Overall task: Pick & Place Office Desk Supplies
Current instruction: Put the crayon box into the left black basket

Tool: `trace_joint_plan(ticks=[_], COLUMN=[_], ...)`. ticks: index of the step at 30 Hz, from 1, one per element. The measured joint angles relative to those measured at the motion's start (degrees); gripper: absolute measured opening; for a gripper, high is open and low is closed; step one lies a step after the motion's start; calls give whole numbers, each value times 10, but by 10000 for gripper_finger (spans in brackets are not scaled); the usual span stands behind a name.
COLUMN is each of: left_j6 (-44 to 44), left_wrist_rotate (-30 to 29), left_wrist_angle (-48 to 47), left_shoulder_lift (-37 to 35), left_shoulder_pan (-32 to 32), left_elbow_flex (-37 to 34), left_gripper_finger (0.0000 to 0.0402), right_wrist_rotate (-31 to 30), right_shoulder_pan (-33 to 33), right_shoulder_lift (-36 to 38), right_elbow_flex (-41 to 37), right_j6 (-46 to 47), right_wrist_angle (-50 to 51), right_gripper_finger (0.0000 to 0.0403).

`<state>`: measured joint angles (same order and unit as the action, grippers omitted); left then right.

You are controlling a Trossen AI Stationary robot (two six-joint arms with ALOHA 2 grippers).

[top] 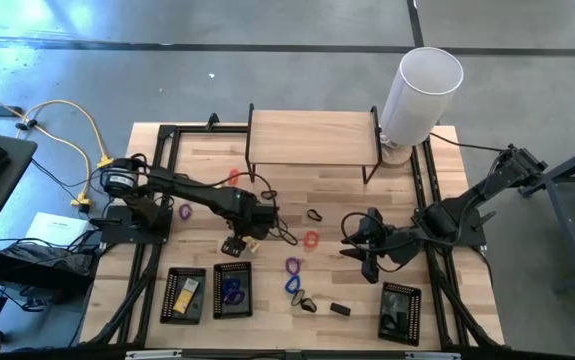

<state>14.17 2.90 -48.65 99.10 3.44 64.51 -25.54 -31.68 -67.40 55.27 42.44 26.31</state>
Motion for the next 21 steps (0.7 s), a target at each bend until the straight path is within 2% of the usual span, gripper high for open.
trace_joint_plan(ticks=[13,21], left_j6=[-5,-9], left_wrist_rotate=[2,-1], left_wrist_angle=[6,4], left_shoulder_lift=[22,22], left_shoulder_pan=[-12,-12], left_elbow_flex=[-7,-10], left_gripper_finger=[305,291], right_wrist_rotate=[0,0], right_shoulder_pan=[0,0], right_shoulder_lift=[0,0], right_elbow_flex=[0,0], right_j6=[9,9], right_wrist_angle=[3,0], right_gripper_finger=[119,119])
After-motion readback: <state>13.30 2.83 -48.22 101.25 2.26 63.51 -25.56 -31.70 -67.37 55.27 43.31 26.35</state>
